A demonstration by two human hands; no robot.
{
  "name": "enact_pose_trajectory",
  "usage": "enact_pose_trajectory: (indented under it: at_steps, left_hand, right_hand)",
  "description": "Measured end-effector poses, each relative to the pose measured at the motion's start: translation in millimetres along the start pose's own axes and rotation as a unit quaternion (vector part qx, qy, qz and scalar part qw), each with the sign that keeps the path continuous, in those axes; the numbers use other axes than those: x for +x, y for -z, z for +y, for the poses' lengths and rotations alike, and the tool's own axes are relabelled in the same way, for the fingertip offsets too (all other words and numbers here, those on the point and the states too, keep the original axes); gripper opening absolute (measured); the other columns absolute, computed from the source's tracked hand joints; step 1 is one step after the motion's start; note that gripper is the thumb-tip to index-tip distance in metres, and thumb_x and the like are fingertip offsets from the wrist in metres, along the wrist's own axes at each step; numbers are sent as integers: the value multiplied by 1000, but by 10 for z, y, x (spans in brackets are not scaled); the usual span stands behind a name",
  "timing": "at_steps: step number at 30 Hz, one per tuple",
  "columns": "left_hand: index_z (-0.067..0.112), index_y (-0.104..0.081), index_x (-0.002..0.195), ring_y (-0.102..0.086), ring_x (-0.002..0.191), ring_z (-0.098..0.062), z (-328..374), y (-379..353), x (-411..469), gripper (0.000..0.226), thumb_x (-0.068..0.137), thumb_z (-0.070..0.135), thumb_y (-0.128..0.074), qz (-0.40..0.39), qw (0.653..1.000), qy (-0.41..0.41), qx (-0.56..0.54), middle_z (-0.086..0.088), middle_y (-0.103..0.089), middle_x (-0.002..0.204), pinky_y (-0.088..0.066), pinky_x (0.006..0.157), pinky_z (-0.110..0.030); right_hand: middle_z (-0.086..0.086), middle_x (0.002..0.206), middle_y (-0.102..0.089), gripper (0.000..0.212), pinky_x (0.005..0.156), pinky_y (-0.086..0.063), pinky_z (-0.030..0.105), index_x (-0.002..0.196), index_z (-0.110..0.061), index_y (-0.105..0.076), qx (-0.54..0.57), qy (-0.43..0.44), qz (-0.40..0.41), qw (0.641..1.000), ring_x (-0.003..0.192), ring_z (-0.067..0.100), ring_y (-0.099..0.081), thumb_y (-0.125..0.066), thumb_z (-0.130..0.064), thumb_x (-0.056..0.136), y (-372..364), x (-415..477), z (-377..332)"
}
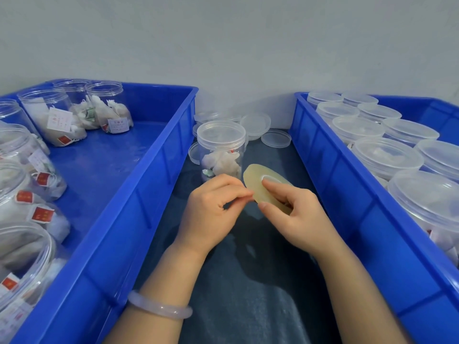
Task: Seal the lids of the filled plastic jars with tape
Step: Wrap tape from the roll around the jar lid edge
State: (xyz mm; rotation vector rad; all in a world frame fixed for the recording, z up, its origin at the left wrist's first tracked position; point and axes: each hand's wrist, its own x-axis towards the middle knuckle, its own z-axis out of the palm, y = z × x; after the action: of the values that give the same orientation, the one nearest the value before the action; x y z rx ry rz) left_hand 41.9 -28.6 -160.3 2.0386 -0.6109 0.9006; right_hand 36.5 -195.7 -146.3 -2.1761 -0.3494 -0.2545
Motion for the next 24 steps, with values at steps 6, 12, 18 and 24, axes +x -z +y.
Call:
enact_pose_trajectory:
  at_steps: [6,12,18,24]
  left_hand:
    - [6,-68,79,-57,79,-15,21,15,15,6,82,10,-64,-74,996,13,39,2,-62,82,-51,68,-38]
    - [17,-42,82,-32,76,-7,84,-5,29,8,88,13,-46,-162,984,54,56,8,-39,85,-37,65,-29]
    - [15,-40,82,-32,78,-9,104,-41,40,13,89,10,-50,-176,982,63,29,10,-35,83,-28,65,-21]
    - [7,-66,110,-57,98,-4,74,-53,-30,33,78,16,-72,-44,994,81,-62,4,-61,105,-46,89,-17]
  right_hand:
    - [-9,135,-55,54,83,-33,2,136,-17,-52,-42,1,-18,999,119,1,-49,-63,-30,85,-15,3,36]
    - [-7,128,-61,54,84,-37,5,135,-16,-53,-20,-3,-19,1000,109,-3,-53,-66,-25,83,-26,7,15]
    - [-5,135,-56,51,96,-41,17,133,-14,-54,8,-20,-19,1000,121,3,-51,-66,-21,83,10,6,8]
    - [11,107,-69,46,87,-50,40,124,-7,-61,40,-34,-2,999,97,17,-64,-63,-29,84,64,6,-18]
